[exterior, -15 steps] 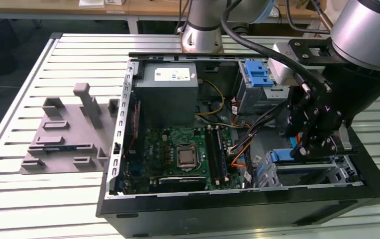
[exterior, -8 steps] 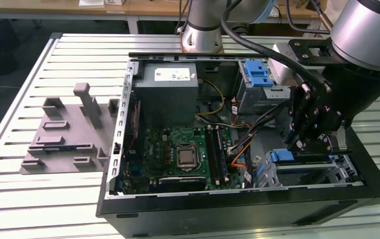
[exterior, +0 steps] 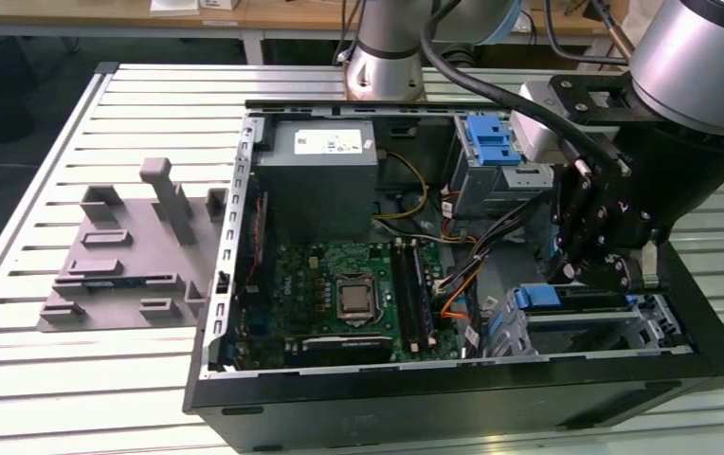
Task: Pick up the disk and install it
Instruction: 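Insert the first disk wire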
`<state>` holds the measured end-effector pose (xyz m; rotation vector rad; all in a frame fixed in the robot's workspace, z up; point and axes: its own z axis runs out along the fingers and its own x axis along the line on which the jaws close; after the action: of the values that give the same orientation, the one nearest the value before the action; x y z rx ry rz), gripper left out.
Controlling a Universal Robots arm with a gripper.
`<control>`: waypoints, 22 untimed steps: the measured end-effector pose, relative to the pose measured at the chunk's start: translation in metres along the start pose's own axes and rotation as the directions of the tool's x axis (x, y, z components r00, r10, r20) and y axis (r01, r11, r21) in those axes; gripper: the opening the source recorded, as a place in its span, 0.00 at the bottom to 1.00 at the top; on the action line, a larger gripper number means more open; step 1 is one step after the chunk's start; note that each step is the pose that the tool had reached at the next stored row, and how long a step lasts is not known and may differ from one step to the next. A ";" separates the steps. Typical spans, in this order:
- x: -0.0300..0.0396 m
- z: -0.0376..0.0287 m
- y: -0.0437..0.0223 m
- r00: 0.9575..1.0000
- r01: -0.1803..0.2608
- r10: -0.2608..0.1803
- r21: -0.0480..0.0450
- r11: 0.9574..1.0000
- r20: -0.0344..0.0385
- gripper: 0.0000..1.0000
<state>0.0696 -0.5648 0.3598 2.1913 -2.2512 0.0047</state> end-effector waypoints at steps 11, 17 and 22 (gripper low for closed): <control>0.0000 0.0002 -0.0004 1.000 0.000 0.000 0.000 1.000 0.000 0.11; -0.0003 0.0003 -0.0131 1.000 0.000 0.000 0.000 1.000 0.000 0.11; -0.0007 0.0003 -0.0261 1.000 0.000 0.000 0.000 1.000 0.000 0.11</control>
<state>0.0958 -0.5648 0.3596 2.1913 -2.2513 0.0047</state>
